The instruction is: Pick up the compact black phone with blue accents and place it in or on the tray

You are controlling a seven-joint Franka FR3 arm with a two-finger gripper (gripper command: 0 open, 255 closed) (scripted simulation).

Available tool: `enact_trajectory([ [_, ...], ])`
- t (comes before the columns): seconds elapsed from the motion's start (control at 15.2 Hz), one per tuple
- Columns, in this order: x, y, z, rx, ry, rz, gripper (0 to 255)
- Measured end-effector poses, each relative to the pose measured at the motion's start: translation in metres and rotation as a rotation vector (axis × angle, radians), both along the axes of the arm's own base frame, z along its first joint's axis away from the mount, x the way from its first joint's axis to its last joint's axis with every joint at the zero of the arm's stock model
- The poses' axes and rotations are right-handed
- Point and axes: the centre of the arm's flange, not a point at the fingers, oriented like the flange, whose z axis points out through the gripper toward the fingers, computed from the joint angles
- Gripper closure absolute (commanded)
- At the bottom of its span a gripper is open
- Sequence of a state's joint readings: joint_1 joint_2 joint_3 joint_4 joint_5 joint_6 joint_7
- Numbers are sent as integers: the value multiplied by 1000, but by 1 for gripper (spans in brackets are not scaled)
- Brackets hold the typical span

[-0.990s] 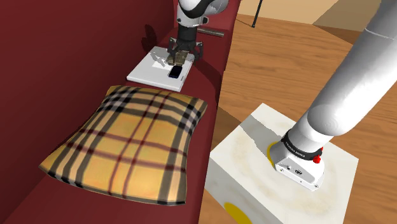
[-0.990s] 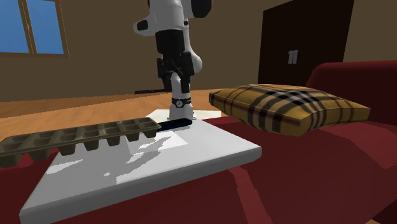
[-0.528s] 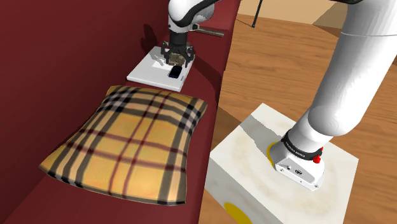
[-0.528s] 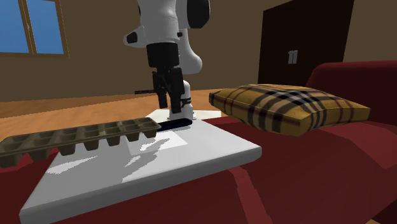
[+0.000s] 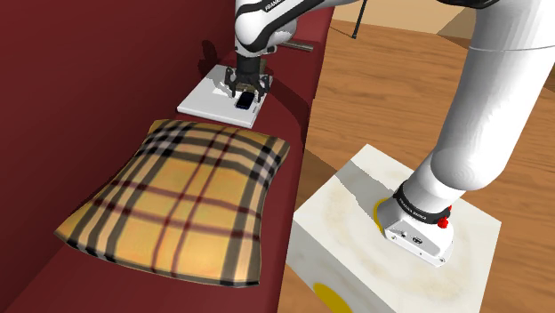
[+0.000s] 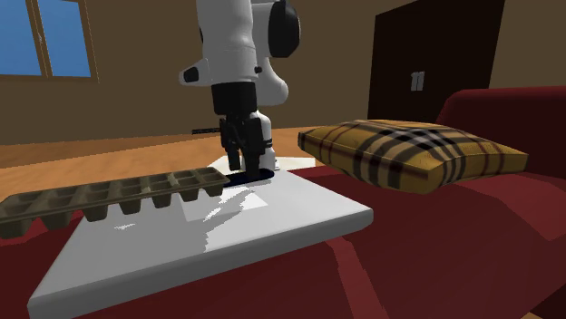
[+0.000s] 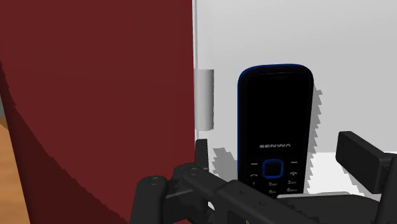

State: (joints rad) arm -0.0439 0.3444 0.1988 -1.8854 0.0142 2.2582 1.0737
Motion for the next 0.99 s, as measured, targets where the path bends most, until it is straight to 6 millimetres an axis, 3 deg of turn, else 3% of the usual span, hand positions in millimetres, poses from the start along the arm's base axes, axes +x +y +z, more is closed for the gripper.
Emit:
enact_trajectory([
  [0.26,0,0,-1,0,0,0,0],
  [0.33,0,0,-1,0,0,0,255],
  [0.99,0,0,0,0,-2,0,255],
])
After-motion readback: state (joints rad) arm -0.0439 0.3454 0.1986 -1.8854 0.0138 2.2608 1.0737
